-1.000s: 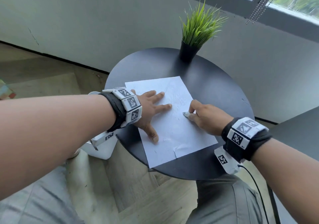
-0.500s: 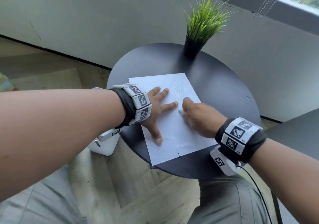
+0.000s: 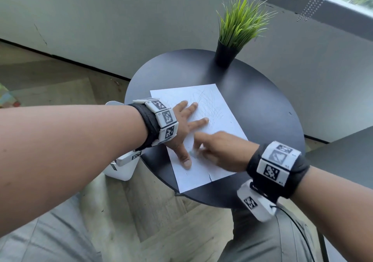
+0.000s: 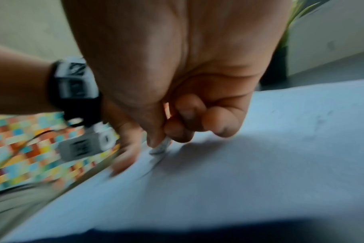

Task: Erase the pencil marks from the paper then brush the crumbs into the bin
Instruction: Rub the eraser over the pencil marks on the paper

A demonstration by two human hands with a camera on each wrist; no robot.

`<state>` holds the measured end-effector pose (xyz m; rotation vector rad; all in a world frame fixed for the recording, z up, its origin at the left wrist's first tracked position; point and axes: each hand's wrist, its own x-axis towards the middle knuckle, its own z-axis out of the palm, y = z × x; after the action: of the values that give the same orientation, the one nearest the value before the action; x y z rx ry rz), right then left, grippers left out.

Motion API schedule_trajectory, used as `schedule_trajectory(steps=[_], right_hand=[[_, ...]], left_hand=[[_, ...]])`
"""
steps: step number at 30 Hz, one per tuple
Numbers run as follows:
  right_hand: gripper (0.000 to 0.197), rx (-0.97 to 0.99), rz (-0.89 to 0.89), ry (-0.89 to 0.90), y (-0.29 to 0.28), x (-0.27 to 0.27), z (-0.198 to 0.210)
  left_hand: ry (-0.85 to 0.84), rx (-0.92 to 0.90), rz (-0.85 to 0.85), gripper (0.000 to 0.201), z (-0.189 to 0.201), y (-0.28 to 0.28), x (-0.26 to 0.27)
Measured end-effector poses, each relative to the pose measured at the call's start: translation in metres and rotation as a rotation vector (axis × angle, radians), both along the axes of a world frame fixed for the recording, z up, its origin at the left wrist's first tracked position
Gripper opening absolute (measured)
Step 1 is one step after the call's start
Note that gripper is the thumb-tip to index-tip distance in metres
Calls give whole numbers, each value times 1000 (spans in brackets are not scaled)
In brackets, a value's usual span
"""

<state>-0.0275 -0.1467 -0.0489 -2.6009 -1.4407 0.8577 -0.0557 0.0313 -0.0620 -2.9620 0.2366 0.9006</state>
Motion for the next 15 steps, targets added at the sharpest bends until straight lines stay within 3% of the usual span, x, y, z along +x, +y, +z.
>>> schedule_trajectory(steps=[3,5,8,10,12,13,15], right_hand=[[24,52,-307,-198,-2,28,-3],[23,60,-232,-188,1,19,-4],[18,-5,9,28,3,-3,-4],[16,17,-103,-9,2,13,-5],[20,57,-319,-169,1,32,-7],[22,66,-351,-229,0,32,-9],[23,99,-227,-193,5,14,-12]], left_hand=[[-6,-6,8,142,1,-1,-1],[-8,-4,11,143,1,-1,-1],[-1,-8,9,146,-1,0,0],[-3,-11,5,144,-1,0,0],[-14,-9,5,143,0,-1,-1],[-15,-9,6,142,0,-1,-2],[-10,-10,8,143,1,-1,-2]])
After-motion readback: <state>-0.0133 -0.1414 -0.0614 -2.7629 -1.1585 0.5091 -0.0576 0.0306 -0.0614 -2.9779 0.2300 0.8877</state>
